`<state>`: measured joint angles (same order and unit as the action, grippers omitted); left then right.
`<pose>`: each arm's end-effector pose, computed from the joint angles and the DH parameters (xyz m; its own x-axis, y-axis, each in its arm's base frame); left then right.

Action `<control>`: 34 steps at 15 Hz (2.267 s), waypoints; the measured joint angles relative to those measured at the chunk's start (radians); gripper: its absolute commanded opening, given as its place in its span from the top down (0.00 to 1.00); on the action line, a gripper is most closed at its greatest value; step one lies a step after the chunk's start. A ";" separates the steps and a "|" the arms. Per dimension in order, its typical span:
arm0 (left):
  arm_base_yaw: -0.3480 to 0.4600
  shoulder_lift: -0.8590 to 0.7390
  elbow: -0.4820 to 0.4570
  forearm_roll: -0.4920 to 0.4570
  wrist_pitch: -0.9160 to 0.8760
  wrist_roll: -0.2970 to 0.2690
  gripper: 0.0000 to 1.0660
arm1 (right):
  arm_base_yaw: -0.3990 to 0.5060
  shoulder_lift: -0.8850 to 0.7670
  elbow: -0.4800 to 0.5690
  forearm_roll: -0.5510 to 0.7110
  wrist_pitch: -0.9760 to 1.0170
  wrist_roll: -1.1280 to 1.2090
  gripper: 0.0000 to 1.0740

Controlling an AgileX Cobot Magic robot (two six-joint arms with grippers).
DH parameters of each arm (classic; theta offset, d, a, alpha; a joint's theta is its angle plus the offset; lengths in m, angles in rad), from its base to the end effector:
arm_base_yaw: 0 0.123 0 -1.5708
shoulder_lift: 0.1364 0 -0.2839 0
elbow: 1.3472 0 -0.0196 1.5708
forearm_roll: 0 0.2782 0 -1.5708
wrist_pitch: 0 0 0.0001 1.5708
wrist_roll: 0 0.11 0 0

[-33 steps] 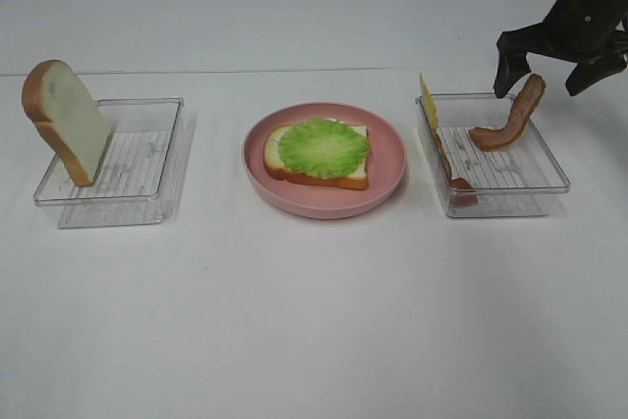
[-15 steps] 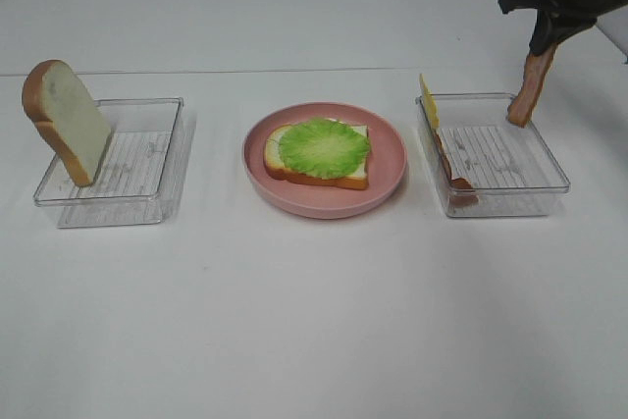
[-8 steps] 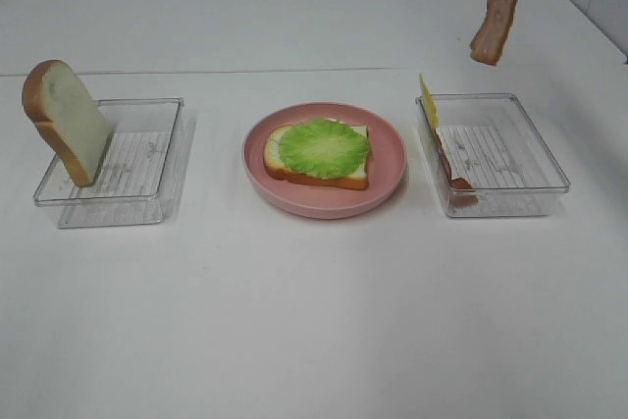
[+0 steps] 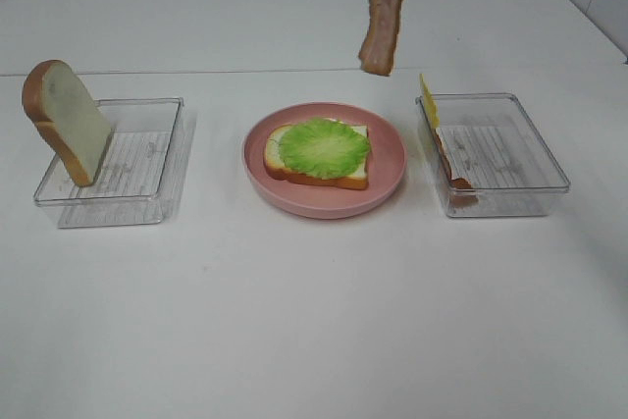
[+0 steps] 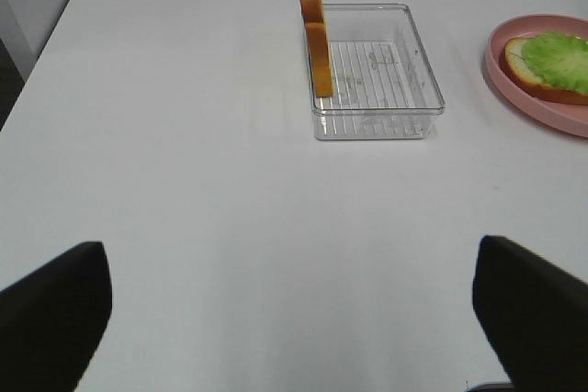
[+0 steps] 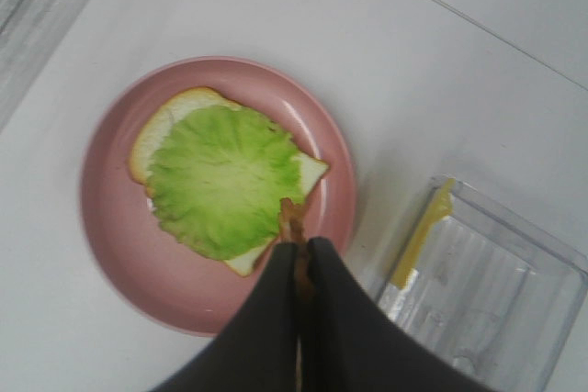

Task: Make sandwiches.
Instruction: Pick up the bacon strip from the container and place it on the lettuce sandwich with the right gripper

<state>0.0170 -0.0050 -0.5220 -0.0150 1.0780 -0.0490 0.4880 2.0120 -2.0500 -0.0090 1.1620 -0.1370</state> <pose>0.0330 -0.0009 0.2873 -0.4463 -0.0637 -0.8926 -0.0302 0.9980 -0.0561 0.4284 0.2264 0.3203 -0.6876 -0.5236 -0.5030 -0.5671 0.8199 -0.0784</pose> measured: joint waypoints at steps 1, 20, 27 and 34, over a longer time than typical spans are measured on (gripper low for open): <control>0.000 0.000 0.000 0.000 0.000 0.000 0.05 | 0.019 0.000 0.000 0.000 -0.003 0.004 1.00; 0.000 0.000 0.000 0.000 0.000 0.000 0.05 | 0.137 0.307 -0.001 0.057 -0.222 0.003 1.00; 0.000 0.000 0.000 0.000 0.000 0.000 0.05 | 0.127 0.362 -0.001 -0.220 -0.289 0.077 1.00; 0.000 0.000 0.000 0.000 0.000 0.000 0.05 | 0.054 0.396 -0.001 -0.206 -0.294 0.090 1.00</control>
<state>0.0170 -0.0050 -0.5220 -0.0150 1.0780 -0.0490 0.5420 2.4080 -2.0510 -0.2150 0.8680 -0.0470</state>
